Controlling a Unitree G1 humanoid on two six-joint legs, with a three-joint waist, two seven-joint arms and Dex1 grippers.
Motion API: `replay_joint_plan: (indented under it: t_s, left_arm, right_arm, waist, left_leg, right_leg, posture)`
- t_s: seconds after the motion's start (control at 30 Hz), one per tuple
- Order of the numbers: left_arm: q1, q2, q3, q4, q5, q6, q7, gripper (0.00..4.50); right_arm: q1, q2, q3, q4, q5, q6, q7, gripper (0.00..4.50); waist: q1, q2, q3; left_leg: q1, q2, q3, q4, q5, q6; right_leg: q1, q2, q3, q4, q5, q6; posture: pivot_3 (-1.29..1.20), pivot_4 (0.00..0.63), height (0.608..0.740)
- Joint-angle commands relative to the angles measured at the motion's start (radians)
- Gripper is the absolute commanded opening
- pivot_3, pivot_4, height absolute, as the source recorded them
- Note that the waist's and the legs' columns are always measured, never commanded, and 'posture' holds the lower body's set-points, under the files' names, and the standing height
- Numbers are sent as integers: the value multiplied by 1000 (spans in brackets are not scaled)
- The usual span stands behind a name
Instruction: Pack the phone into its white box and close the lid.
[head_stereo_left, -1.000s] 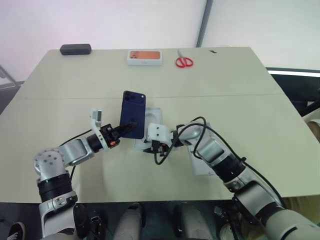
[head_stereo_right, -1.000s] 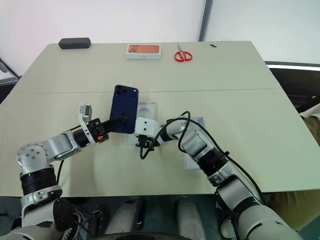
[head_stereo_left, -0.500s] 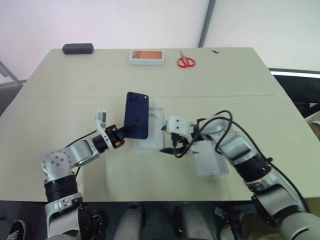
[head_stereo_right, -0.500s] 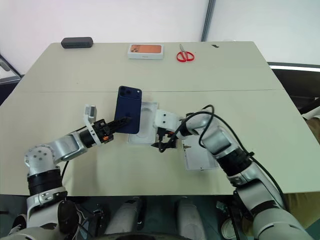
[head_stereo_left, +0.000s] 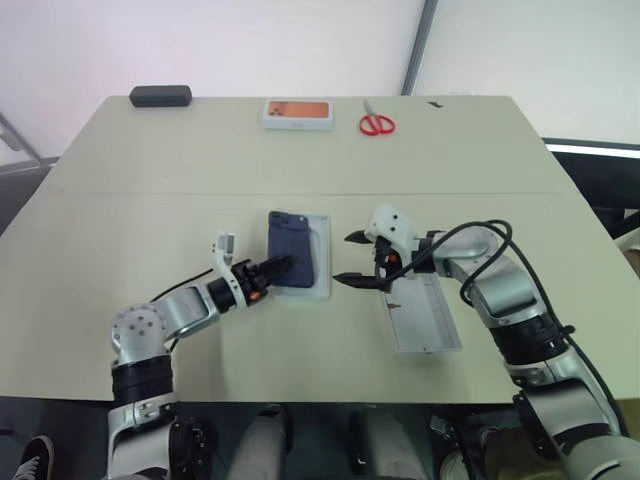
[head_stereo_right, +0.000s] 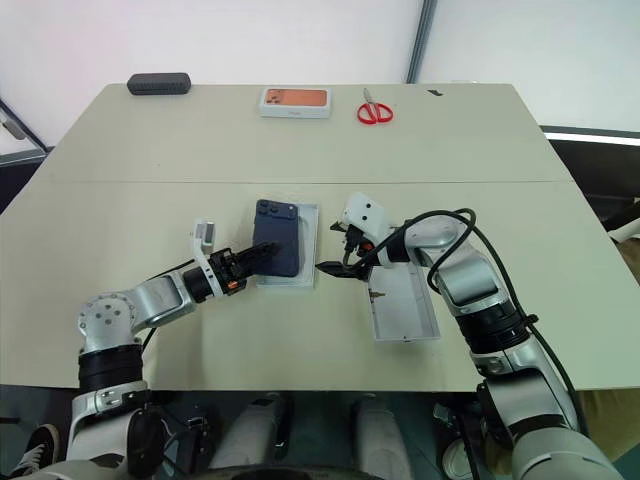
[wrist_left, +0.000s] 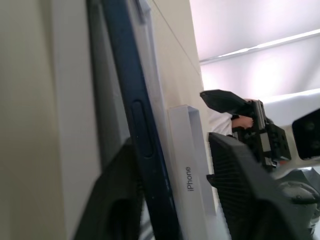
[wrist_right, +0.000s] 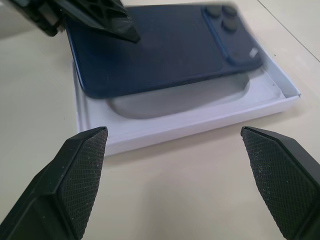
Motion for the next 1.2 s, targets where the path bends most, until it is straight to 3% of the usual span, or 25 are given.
replay_joint_plan:
  t_s: [0.03,0.1,0.73,0.77,0.87,1.07,1.1,1.2]
  left_arm:
    - [0,19,-27,-37,4,4,-7,3683]
    - [2,29,-33,-46,-3,7,-16,4462]
    - [-15,208,-31,-73,7,-7,-75,4462]
    - [-13,229,-23,-62,23,-20,-75,4227]
    - [-24,260,1,-29,49,-59,-74,3158]
    - [-72,268,-44,26,188,-180,-91,0]
    - [-77,264,-69,32,217,-191,-96,0]
    - [-77,271,-169,45,317,-233,-149,0]
  right_arm:
    - [-10,8,-3,-17,13,-16,-10,4500]
    - [-12,10,0,-15,13,-18,-12,4500]
    - [-28,24,11,26,8,-56,-17,4500]
    - [-29,26,7,31,13,-54,-16,4500]
    - [-34,24,9,53,-2,-69,-26,3633]
    - [-55,36,22,113,-46,-131,-68,419]
    - [-56,37,29,122,-55,-142,-71,15]
    - [-54,31,75,150,-116,-199,-88,15]
  waist:
    - [0,0,0]
    - [0,0,0]
    - [-2,0,0]
    - [-2,0,0]
    - [-3,0,0]
    - [0,0,0]
    - [1,0,0]
    - [0,0,0]
  left_leg:
    - [0,0,0,0,0,0]
    - [0,0,0,0,0,0]
    - [1,0,0,-1,0,0]
    - [1,0,0,-1,0,0]
    - [1,0,0,-1,0,0]
    - [0,0,0,-1,0,0]
    - [0,0,0,-1,0,0]
    - [0,0,0,-1,0,0]
  right_leg:
    - [0,0,0,0,0,0]
    - [1,0,0,0,0,0]
    - [1,0,0,0,0,0]
    - [0,0,0,0,0,0]
    - [0,0,0,0,0,0]
    - [0,0,0,-2,0,0]
    - [0,0,0,-2,0,0]
    - [1,0,0,-3,0,0]
  posture:
    - [0,150,740]
    - [0,150,740]
    - [0,150,740]
    - [0,150,740]
    - [0,150,740]
    - [0,150,740]
    - [0,150,740]
    - [0,150,740]
